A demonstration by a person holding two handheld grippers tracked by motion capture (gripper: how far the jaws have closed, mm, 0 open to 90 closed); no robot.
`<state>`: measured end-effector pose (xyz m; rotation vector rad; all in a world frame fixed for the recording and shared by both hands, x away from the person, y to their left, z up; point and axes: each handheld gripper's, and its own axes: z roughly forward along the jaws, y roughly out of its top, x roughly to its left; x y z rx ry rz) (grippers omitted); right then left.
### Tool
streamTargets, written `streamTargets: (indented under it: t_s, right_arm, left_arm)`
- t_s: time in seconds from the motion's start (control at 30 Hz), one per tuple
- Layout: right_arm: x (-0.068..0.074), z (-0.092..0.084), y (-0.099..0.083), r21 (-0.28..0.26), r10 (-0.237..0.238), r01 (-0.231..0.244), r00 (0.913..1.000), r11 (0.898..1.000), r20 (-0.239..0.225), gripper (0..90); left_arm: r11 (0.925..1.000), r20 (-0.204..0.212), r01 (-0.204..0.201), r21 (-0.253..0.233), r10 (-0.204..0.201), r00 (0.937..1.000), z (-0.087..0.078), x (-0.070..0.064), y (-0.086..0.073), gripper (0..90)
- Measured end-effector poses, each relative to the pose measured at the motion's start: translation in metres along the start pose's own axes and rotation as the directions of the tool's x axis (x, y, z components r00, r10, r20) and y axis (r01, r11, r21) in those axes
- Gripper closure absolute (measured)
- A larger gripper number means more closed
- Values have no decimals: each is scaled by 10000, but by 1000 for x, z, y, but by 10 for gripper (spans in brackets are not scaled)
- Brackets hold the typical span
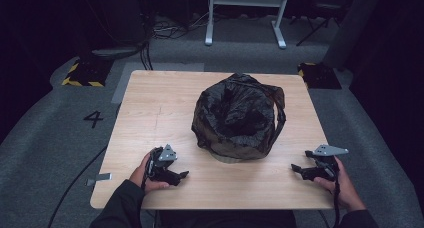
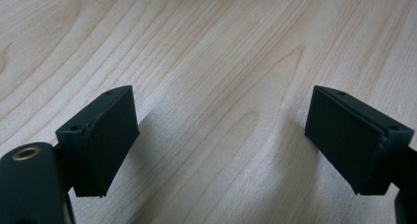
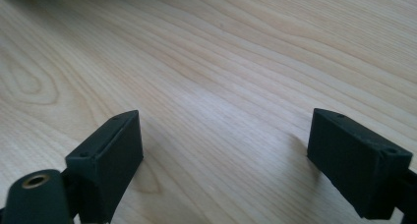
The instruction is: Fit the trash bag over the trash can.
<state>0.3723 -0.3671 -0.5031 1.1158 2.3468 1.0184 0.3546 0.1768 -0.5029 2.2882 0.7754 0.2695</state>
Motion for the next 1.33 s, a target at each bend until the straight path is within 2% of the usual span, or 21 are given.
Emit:
streamTargets:
  t_s: [0.23,1.33]
  right_arm:
    - [-3,0,0,12,112,-112,9999,9999,130,132]
    - [-2,0,0,12,131,-131,9998,9999,151,132]
  left_arm:
    - [10000,-23,12,-11,-12,10000,0,0,0,127]
    - [10000,-17,15,11,-15,10000,1,1,2,125]
